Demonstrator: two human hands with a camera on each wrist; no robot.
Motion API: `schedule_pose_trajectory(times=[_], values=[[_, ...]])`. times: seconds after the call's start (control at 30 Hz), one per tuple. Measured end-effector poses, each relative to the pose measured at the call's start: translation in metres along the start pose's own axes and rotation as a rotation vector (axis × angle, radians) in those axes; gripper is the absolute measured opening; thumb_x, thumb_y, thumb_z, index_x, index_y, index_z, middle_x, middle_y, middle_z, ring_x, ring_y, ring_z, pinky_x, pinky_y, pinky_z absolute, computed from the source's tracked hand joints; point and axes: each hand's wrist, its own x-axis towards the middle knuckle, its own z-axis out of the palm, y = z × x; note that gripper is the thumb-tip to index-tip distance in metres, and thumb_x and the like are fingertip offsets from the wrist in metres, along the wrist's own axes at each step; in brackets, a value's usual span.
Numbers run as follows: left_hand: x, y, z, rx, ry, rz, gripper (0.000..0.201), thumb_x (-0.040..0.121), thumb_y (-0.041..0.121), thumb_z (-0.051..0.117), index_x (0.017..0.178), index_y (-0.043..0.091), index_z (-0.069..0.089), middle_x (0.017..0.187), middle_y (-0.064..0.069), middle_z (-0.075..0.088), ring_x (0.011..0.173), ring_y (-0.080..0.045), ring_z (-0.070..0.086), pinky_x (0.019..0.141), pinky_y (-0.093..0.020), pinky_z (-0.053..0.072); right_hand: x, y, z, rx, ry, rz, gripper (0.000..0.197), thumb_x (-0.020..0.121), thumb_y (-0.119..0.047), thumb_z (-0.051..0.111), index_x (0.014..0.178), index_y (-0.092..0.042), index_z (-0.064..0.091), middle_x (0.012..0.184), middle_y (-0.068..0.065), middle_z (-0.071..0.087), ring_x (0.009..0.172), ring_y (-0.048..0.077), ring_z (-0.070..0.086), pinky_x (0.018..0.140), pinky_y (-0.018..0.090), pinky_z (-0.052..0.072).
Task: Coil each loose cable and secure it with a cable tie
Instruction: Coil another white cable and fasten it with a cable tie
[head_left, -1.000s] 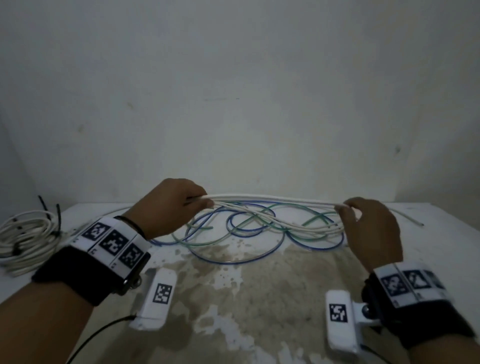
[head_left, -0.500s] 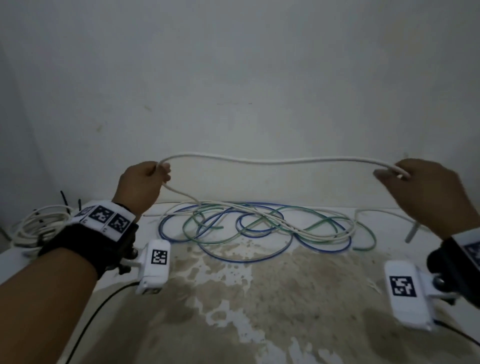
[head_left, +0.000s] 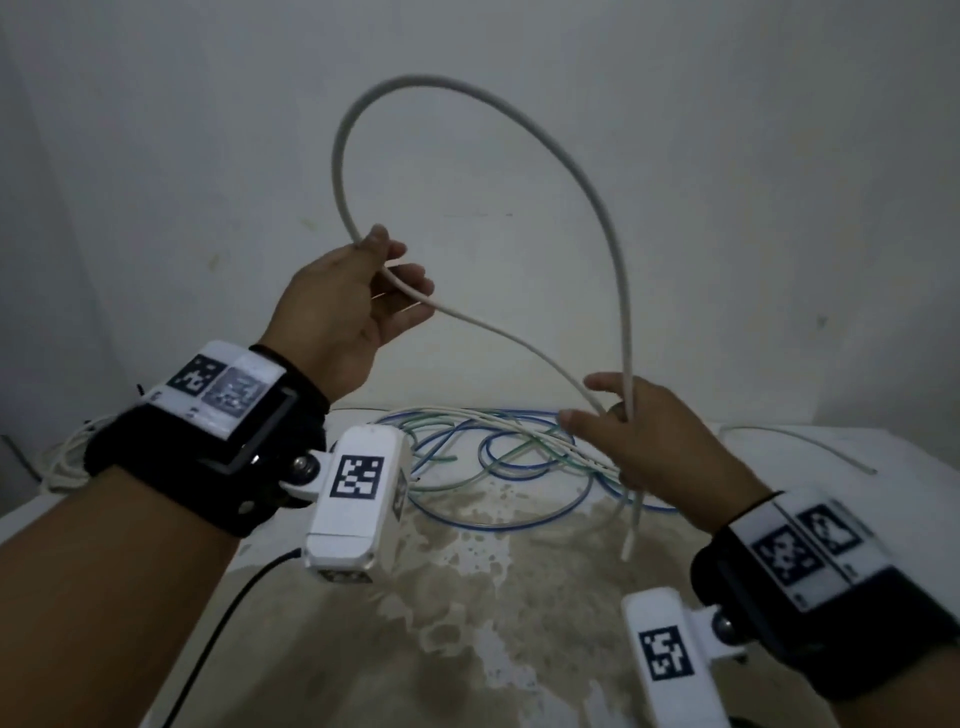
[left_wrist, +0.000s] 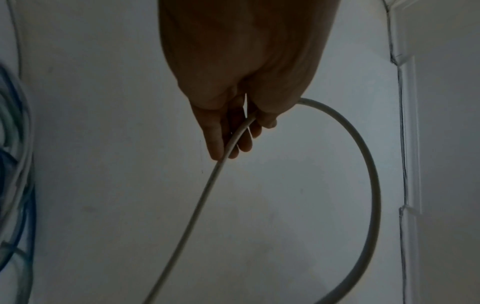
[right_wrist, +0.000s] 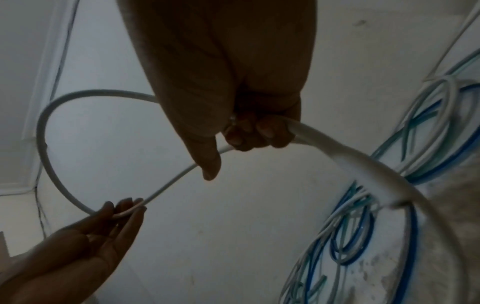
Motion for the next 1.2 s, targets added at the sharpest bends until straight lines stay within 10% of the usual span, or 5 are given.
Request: schedule_pose_trajectory(times=[0.17, 0.57, 0.8, 0.97, 1.2], values=[[-0.003, -0.008, 0.000, 0.044, 0.018, -0.039, 0.025, 0.097, 0.030, 0.051, 0.084, 0.010, 0.058, 0.060, -0.001, 0.064, 0.060, -0.015, 0.067, 0.060, -0.029, 0.058, -0.009, 0.007, 0.005, -0.056, -0.067, -0.004, 0.046, 0.090, -0.033, 0.062, 0.055, -0.012, 0.040, 0.035, -0.006, 0.028, 0.031, 0.007, 0.030, 0.040, 0.019, 0.026], [0.010, -0.034, -0.040, 0.395, 0.272, -0.069, 0.022, 0.093, 0.026, 0.060, 0.076, 0.013, 0.059, 0.065, -0.006, 0.057, 0.058, -0.018, 0.055, 0.058, -0.030, 0.051, -0.023, 0.013, -0.024, 0.387, 0.133, 0.097, 0.020, 0.100, -0.012, 0.041, 0.117, -0.023, 0.043, 0.072, 0.011, 0.055, 0.049, 0.019, 0.049, 0.044, 0.029, 0.041], [0.000, -0.041, -0.036, 0.323, 0.006, -0.197, 0.018, 0.094, 0.033, 0.057, 0.090, 0.016, 0.053, 0.059, -0.002, 0.049, 0.050, -0.017, 0.052, 0.068, -0.038, 0.053, -0.026, 0.003, -0.038, 0.546, 0.012, 0.100, 0.033, 0.094, 0.006, 0.037, 0.101, -0.013, 0.064, 0.077, 0.003, 0.061, 0.067, 0.021, 0.057, 0.059, 0.032, 0.048], [-0.009, -0.033, -0.027, 0.278, -0.262, -0.205, 0.042, 0.097, 0.049, 0.037, 0.110, 0.017, 0.059, 0.052, 0.000, 0.044, 0.041, -0.014, 0.042, 0.049, -0.027, 0.045, -0.029, 0.014, -0.041, -0.231, -0.066, -0.150, 0.040, 0.091, -0.005, 0.053, 0.127, -0.024, 0.051, 0.107, -0.007, 0.058, 0.091, 0.007, 0.056, 0.076, 0.009, 0.040], [-0.025, -0.025, -0.001, 0.147, -0.407, -0.148, 0.055, 0.084, 0.058, 0.038, 0.098, 0.011, 0.062, 0.047, 0.003, 0.029, 0.038, -0.009, 0.019, 0.043, -0.022, 0.017, -0.032, 0.021, -0.030, -0.753, 0.323, -0.333, 0.032, 0.097, -0.040, 0.040, 0.084, -0.020, 0.062, 0.067, 0.002, 0.044, 0.062, 0.028, 0.048, 0.051, 0.033, 0.037]])
